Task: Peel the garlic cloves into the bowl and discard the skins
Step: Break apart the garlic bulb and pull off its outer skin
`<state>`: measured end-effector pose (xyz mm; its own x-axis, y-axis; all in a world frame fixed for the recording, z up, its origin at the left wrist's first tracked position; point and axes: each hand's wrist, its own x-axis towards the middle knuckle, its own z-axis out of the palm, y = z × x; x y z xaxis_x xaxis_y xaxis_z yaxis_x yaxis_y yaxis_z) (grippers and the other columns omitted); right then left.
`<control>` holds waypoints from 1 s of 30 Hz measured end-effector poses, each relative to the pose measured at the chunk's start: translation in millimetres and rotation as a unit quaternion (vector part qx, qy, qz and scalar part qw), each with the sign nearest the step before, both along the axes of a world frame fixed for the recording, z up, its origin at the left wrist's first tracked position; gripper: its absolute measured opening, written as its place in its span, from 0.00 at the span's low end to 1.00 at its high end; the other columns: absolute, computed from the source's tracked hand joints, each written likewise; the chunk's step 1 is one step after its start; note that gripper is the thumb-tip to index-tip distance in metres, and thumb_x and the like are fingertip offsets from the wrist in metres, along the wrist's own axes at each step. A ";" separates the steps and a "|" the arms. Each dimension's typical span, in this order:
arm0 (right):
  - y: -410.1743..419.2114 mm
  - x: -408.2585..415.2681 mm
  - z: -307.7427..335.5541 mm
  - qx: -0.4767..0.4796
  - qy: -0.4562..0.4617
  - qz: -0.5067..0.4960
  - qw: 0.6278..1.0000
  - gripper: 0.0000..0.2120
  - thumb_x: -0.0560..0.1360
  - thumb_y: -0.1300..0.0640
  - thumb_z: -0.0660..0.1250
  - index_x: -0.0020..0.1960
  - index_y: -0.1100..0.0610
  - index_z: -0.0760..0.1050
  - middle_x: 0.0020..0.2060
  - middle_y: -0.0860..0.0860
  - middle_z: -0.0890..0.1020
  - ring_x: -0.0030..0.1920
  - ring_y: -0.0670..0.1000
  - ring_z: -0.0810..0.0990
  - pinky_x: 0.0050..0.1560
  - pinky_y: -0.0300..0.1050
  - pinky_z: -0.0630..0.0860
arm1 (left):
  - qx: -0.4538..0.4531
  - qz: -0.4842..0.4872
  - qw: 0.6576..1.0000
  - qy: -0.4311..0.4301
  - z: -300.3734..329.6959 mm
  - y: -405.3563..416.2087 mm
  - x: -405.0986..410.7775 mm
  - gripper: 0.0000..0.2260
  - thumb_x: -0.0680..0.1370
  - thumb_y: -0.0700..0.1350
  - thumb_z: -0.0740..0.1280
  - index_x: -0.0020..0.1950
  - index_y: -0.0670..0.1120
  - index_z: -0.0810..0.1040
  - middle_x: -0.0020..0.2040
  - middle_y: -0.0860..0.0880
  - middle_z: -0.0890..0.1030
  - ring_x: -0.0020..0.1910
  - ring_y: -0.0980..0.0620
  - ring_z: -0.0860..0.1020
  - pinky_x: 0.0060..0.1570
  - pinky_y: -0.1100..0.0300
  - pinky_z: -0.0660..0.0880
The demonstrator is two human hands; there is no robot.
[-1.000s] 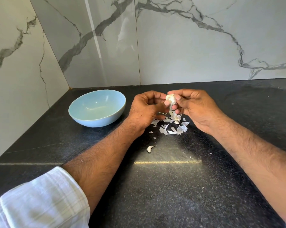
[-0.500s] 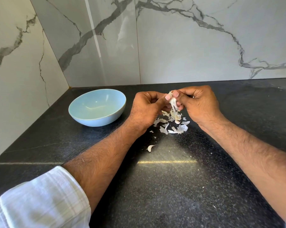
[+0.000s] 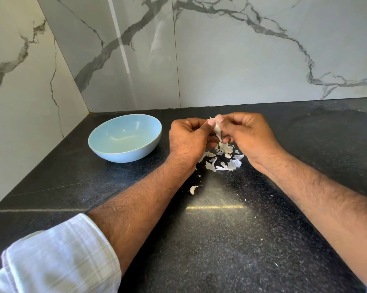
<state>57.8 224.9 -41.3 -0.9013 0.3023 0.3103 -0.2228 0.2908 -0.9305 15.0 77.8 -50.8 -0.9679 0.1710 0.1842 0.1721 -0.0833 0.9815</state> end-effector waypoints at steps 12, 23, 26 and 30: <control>-6.2 -0.2 -4.9 -0.054 0.014 -0.062 0.997 0.06 0.79 0.58 0.74 0.45 0.51 0.87 0.40 0.52 0.89 0.33 0.51 0.80 0.36 0.48 0.80 | -0.048 0.003 0.998 0.031 -1.0 3.8 8.0 0.04 0.84 0.36 0.70 0.52 0.39 0.85 0.38 0.44 0.88 0.38 0.45 0.89 0.44 0.47 0.87; 7.0 0.9 5.2 -0.106 -0.049 0.040 0.992 0.11 0.79 0.69 0.70 0.52 0.55 0.87 0.49 0.54 0.89 0.48 0.52 0.85 0.51 0.48 0.82 | 0.002 -0.101 0.995 -0.018 5.4 -12.7 -0.7 0.06 0.81 0.36 0.73 0.56 0.36 0.84 0.48 0.38 0.87 0.45 0.41 0.87 0.41 0.49 0.87; 9.4 1.3 6.8 -0.127 -0.054 0.043 0.989 0.11 0.76 0.70 0.72 0.54 0.59 0.86 0.50 0.56 0.88 0.50 0.54 0.87 0.50 0.48 0.84 | 0.016 -0.096 0.995 -0.020 3.0 -13.3 -6.4 0.09 0.80 0.37 0.75 0.59 0.36 0.83 0.47 0.40 0.87 0.42 0.46 0.85 0.42 0.51 0.86; 9.2 3.4 6.4 -0.060 -0.046 0.008 0.997 0.04 0.77 0.60 0.75 0.50 0.53 0.86 0.45 0.51 0.89 0.44 0.49 0.87 0.43 0.45 0.83 | 0.022 -0.090 0.996 -0.019 2.2 -11.9 -7.8 0.07 0.83 0.38 0.72 0.58 0.35 0.85 0.47 0.40 0.87 0.45 0.46 0.85 0.47 0.53 0.85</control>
<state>61.1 234.1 -34.9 -0.9291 0.3183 0.1884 -0.1382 0.1737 -0.9751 7.2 65.9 -48.6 -0.9289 0.3344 0.1590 0.1132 -0.1523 0.9818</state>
